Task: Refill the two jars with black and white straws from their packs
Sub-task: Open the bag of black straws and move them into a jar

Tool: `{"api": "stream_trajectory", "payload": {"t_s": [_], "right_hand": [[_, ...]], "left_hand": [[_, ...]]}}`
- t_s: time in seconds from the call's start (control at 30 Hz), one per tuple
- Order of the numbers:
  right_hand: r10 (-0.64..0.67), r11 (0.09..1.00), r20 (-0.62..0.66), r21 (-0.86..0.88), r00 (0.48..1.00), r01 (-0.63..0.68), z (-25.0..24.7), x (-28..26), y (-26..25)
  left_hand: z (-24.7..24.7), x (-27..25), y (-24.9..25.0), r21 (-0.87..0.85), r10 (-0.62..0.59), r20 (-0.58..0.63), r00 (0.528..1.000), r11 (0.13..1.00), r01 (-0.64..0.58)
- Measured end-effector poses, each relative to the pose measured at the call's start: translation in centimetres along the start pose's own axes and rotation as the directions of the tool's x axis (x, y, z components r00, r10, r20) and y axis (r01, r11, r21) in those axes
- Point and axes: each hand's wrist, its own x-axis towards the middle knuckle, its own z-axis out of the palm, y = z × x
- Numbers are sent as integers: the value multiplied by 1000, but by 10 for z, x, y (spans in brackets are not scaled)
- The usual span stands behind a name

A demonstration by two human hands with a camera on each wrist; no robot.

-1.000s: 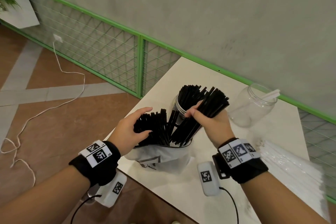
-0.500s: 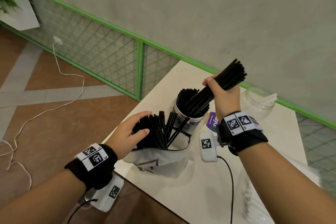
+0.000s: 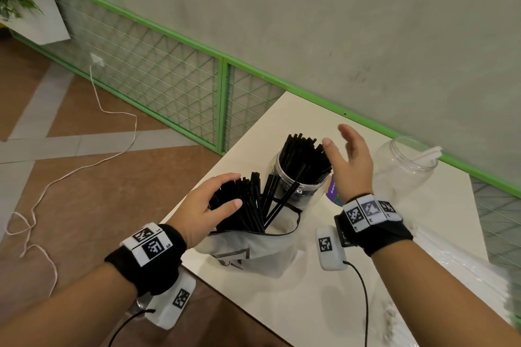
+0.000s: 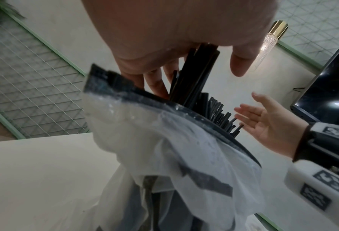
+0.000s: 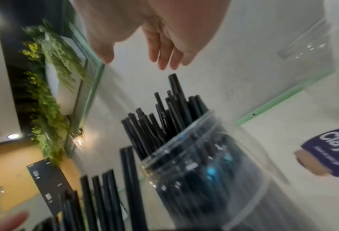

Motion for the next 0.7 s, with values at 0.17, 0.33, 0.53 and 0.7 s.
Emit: {"api": "stream_trajectory", "payload": {"t_s": [0.17, 0.33, 0.53, 0.7], "right_hand": [[225, 974, 182, -33, 957, -223, 1, -14, 21], [129, 979, 243, -183, 961, -85, 20, -9, 14], [-89, 885, 405, -388, 910, 259, 39, 22, 8], [-18, 789, 450, -542, 893, 290, 43, 35, 16]], "left_hand": [[0, 2, 1, 4, -3, -3, 1000, 1000, 3], [-1, 3, 1, 3, -5, 2, 1000, 1000, 5], [-2, 3, 1, -9, -21, -5, 1000, 1000, 21], [-4, 3, 2, -21, -43, -11, 999, 999, 43]]}}
